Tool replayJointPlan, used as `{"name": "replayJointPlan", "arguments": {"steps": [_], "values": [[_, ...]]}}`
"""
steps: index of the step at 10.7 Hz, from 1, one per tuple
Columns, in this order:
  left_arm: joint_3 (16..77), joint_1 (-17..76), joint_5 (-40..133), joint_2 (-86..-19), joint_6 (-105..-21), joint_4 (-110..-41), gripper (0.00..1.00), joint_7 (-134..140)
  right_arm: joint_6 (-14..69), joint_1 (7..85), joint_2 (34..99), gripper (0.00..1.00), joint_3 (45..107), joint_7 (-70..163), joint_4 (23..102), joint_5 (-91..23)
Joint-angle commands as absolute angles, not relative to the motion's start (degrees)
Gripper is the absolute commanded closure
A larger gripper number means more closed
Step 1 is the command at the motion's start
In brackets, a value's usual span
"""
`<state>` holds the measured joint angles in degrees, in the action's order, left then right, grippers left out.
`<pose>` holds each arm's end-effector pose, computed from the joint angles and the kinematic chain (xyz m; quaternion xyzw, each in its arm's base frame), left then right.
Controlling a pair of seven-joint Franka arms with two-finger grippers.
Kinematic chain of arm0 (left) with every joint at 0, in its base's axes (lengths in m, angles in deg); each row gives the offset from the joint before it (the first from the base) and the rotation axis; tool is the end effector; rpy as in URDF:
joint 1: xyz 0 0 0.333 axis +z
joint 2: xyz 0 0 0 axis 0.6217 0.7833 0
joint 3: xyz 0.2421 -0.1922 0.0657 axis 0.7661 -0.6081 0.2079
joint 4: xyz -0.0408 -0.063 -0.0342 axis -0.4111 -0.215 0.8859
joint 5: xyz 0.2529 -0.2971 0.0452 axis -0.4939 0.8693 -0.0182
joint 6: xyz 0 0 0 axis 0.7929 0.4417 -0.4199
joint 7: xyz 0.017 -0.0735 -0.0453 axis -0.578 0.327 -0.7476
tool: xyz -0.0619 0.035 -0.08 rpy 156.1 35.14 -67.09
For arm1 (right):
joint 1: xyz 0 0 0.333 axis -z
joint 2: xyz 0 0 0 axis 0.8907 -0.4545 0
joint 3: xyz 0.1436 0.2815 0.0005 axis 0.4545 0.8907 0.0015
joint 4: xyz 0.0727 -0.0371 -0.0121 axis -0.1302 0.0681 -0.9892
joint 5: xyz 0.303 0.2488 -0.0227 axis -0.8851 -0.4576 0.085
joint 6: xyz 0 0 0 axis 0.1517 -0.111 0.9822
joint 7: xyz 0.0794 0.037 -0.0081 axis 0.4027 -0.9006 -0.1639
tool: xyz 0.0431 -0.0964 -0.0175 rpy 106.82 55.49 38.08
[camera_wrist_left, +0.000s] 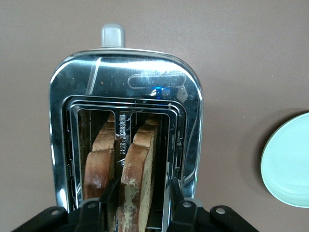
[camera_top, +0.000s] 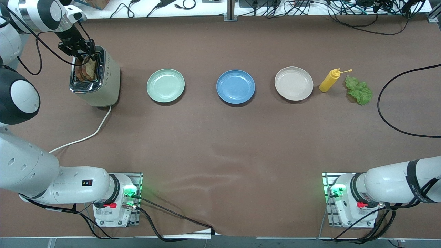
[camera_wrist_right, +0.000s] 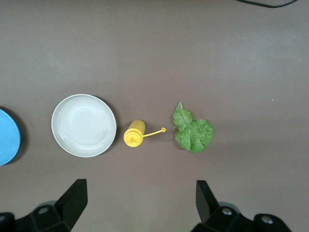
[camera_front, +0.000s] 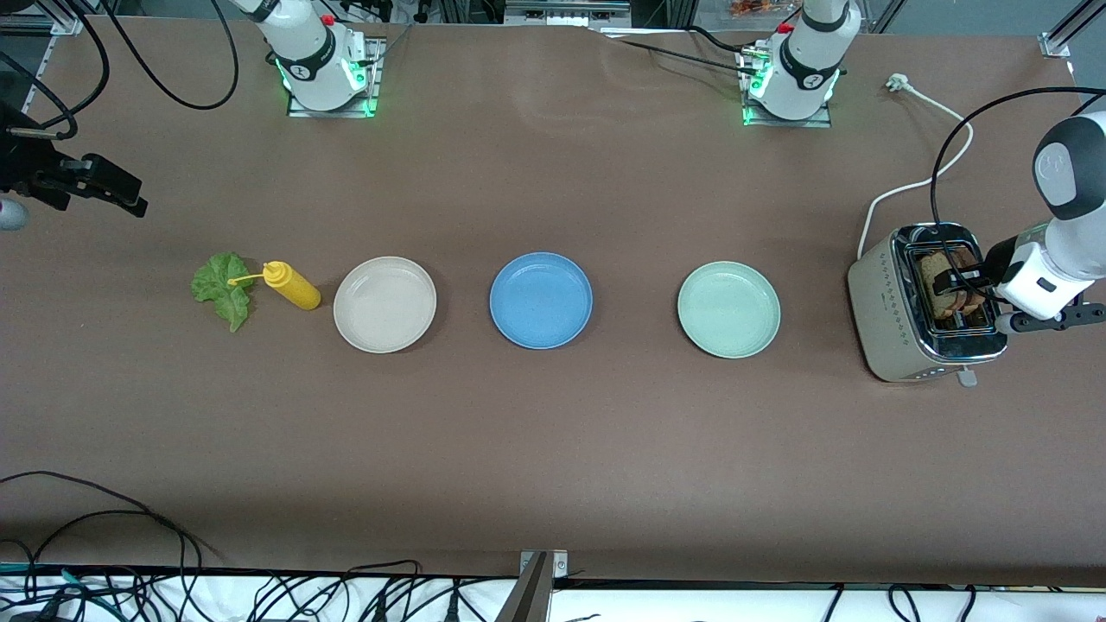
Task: Make sandwich in blue plate with both arms
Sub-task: 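Lift the bread slice out of the toaster with the left gripper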
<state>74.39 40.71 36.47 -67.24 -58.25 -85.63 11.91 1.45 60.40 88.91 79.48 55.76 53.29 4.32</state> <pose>0.5720 0.1169 0.3854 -0.9944 -0.0748 0.0728 0.0149 0.5580 0.0020 0.6197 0.9993 -0.0346 -0.0095 0.0142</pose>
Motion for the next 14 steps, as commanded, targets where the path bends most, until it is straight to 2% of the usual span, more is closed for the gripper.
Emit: {"name": "replayJointPlan", "arguments": {"steps": [1,2,3,4,7,11,13,14], "values": [[74.5,40.8,35.3,-67.6,-59.5,-87.3,0.56,12.9,0.1,60.2,88.7,0.00,79.2,56.4,51.9,3.8],[74.5,40.7,35.3,-67.6,-59.5,-87.5,0.70,12.9,0.1,60.2,88.7,0.00,79.2,56.4,51.9,3.8],[74.6,40.7,35.3,-67.6,-59.4,-87.4,0.89,12.9,0.1,60.2,88.7,0.00,79.2,56.4,51.9,3.8],[74.6,40.7,35.3,-67.7,-59.1,-87.2,1.00,12.9,0.1,60.2,88.7,0.00,79.2,56.4,51.9,3.8],[74.7,40.7,35.3,-69.2,-58.8,-86.1,1.00,12.8,0.1,60.3,88.7,0.00,79.2,56.4,51.9,3.8],[74.5,40.7,35.3,-76.5,-54.2,-83.5,1.00,17.2,0.0,60.3,88.7,0.00,79.2,56.3,51.9,3.9],[73.1,40.4,35.4,-79.8,-50.4,-82.3,1.00,17.5,0.1,60.3,88.7,0.00,79.2,56.3,51.9,3.9],[70.3,40.5,35.4,-81.6,-50.2,-82.4,1.00,17.2,0.1,60.3,88.7,0.00,79.2,56.3,51.9,3.9]]}}
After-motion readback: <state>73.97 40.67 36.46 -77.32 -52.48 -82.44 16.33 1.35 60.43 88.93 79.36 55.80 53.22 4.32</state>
